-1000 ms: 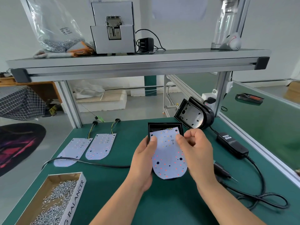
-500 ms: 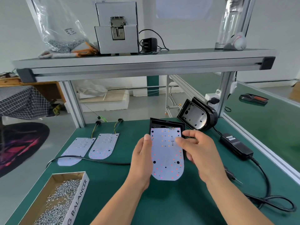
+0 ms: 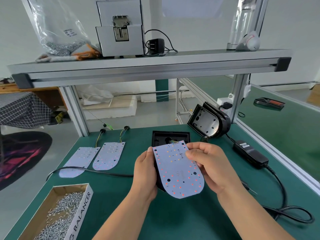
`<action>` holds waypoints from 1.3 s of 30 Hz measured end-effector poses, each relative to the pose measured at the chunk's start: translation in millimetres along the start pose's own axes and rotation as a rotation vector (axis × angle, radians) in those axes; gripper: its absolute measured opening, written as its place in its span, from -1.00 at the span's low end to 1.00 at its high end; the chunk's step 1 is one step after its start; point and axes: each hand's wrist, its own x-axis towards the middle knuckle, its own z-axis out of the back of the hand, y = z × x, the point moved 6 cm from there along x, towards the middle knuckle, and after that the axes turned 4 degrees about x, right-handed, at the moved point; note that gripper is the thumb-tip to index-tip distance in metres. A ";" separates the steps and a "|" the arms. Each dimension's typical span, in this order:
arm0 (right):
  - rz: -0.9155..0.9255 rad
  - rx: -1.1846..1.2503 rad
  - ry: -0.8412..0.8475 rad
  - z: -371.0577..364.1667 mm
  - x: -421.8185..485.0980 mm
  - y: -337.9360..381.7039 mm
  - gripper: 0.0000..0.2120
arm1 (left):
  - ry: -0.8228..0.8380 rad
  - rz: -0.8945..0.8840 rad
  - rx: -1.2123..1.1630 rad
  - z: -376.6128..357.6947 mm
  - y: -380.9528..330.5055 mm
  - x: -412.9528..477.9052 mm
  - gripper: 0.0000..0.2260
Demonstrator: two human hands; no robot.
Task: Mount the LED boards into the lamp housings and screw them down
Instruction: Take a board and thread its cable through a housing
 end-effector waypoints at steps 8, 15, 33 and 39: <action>0.034 0.059 -0.054 6.3 3.7 -4.8 -0.80 | 0.032 -0.048 0.066 -2.8 -3.2 0.0 -0.59; 0.311 -0.357 -0.240 4.5 1.1 9.7 -0.79 | 0.063 -0.077 0.098 -11.2 8.3 -1.2 -0.56; 0.544 -0.823 -0.220 -6.3 -13.9 31.4 -0.83 | 0.174 -0.222 0.120 -12.1 7.3 4.0 -0.79; 0.459 -0.834 -0.263 10.0 -7.1 32.7 -0.36 | 0.099 -0.201 0.079 0.2 7.2 8.9 -0.85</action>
